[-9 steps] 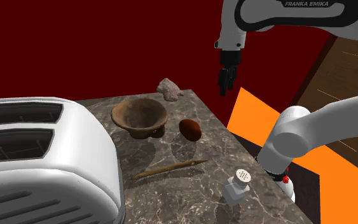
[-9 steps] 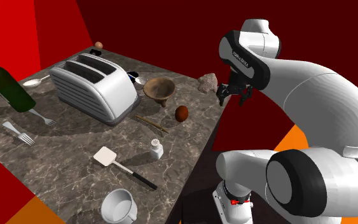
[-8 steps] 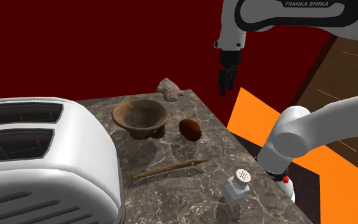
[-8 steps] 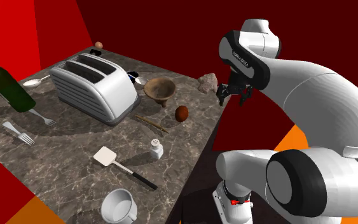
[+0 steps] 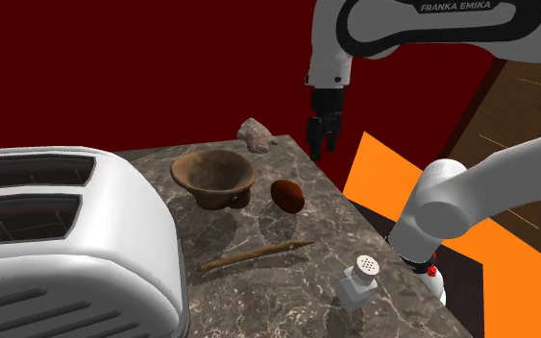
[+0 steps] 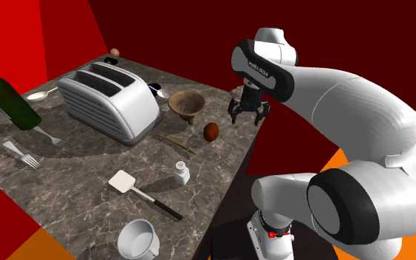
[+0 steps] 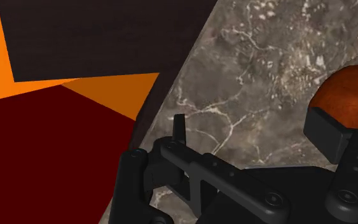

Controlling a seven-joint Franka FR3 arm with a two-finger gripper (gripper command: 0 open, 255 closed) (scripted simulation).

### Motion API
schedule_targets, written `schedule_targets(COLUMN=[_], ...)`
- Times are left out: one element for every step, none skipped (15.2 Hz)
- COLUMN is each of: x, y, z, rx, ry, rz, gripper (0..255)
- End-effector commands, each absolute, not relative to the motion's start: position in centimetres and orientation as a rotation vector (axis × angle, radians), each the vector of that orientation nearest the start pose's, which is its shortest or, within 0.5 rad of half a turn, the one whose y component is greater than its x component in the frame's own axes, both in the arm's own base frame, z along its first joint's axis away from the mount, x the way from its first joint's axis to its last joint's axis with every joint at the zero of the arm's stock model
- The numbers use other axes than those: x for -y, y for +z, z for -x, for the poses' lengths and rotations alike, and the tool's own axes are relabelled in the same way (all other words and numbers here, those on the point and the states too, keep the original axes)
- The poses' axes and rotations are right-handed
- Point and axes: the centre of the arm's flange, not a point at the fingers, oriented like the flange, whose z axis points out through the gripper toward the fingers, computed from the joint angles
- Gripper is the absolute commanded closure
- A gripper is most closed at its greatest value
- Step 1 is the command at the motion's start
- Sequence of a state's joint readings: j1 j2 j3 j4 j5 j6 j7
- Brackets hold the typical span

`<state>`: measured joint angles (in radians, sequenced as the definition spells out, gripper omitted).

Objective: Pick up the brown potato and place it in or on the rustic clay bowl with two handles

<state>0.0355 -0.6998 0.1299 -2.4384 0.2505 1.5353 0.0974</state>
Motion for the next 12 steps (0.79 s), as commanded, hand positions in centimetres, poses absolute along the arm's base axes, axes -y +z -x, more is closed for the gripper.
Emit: schedule_targets(x=[-11.0,-12.2,-13.3,-14.5,-15.7,-16.8,-18.0,-19.2,-19.6,-19.7,-19.8,-20.0], y=[51.7,51.5,51.3,51.1,50.9,50.7,50.5,50.4,50.3,49.8,49.3,48.8], z=[-31.3,-31.5,-31.8,-32.0,-32.2,-32.5,-32.8,-33.0,-33.1,-33.0,-32.9,-32.7], rx=[-0.004,-0.013,-0.023,-0.032,-0.041,-0.051,-0.060,-0.069,-0.073,-0.073,-0.073,-0.073], ry=[0.344,0.348,0.352,0.357,0.361,0.365,0.369,0.373,0.375,0.375,0.375,0.375], rz=[2.963,2.955,2.947,2.938,2.930,2.922,2.913,2.905,2.901,2.901,2.901,2.901], gripper=[0,0,0,0,0,0,0,0,0,0,0,0])
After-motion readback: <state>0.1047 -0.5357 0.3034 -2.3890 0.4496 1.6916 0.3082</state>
